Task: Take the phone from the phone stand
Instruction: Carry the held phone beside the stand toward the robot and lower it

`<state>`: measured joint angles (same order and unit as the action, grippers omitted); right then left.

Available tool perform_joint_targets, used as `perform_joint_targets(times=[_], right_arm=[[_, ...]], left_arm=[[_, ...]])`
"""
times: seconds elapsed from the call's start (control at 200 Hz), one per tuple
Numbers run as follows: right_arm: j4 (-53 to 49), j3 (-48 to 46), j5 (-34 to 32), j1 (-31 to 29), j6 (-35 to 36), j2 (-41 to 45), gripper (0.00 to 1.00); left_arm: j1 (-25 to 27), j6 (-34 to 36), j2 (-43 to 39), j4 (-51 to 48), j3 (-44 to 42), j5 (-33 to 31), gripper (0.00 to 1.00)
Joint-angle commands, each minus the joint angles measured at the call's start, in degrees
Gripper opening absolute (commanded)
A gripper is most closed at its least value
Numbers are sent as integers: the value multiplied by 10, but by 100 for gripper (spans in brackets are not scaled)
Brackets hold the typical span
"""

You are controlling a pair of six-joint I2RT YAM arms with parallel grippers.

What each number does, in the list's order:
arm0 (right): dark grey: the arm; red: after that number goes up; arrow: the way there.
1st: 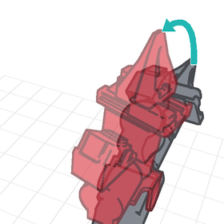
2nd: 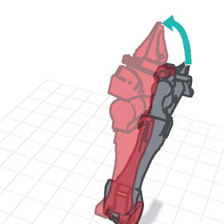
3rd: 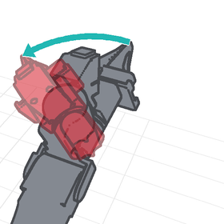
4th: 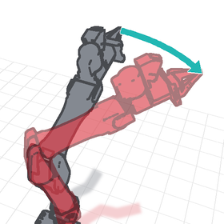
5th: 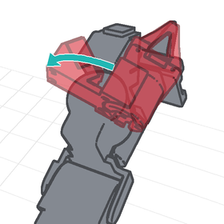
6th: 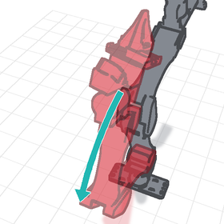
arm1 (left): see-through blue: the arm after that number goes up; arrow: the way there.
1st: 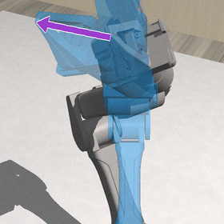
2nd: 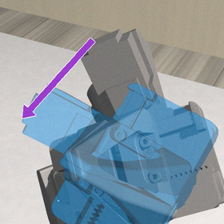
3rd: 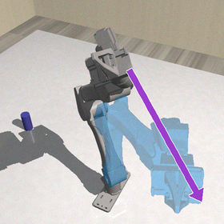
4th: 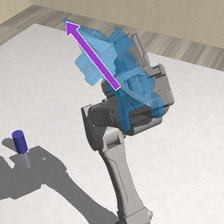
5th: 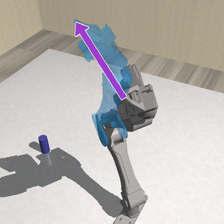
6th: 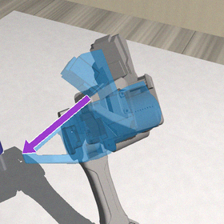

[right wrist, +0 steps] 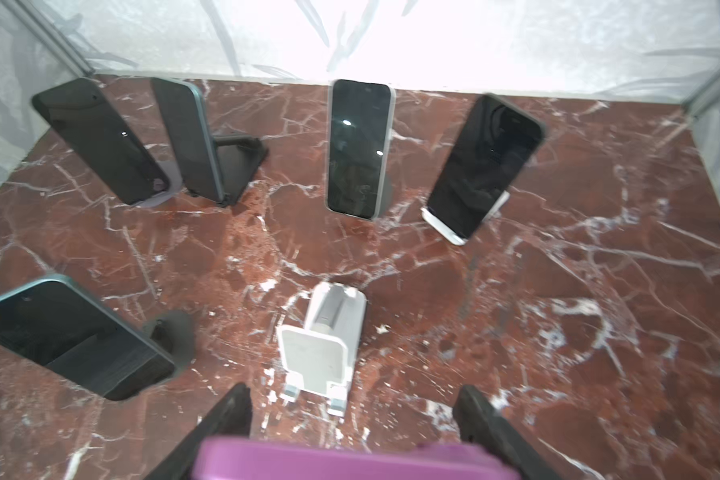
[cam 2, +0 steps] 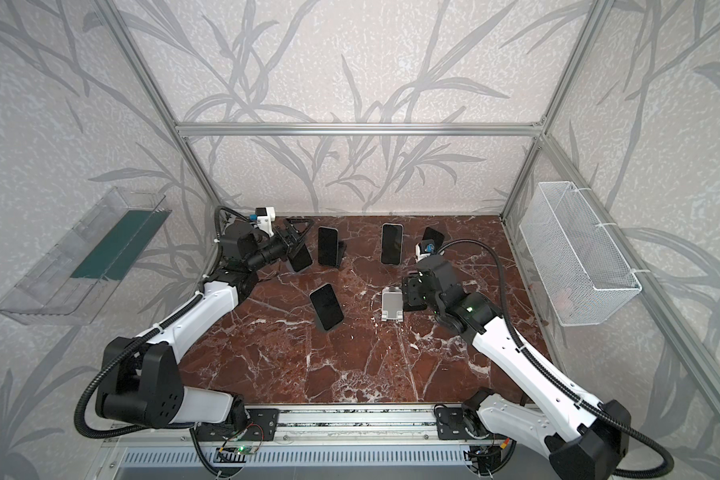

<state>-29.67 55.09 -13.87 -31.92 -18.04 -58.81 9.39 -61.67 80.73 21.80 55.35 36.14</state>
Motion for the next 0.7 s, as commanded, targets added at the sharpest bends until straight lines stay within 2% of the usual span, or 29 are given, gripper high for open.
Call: perform_joint_targets(times=[0.0,0.185,0.315,0.405,0.575,0.7], right_arm=[[1,-34,40,54,32,32,63],[-12,-53,48,117,57,18,63],[-33,-43,27,141,86,-16,63],[-12,-51,21,148,106,-16,63],[-3,-46,60,180,116,-55,63],[-11,-24,101,188,121,-117,63]], left_arm=[[5,-8,-3,23,11,10,88],[7,-6,-9,21,10,8,88],[7,-15,-8,28,9,11,88],[8,-17,-9,29,9,11,88],[8,-23,-10,36,8,14,88],[8,-19,-12,36,11,17,88]])
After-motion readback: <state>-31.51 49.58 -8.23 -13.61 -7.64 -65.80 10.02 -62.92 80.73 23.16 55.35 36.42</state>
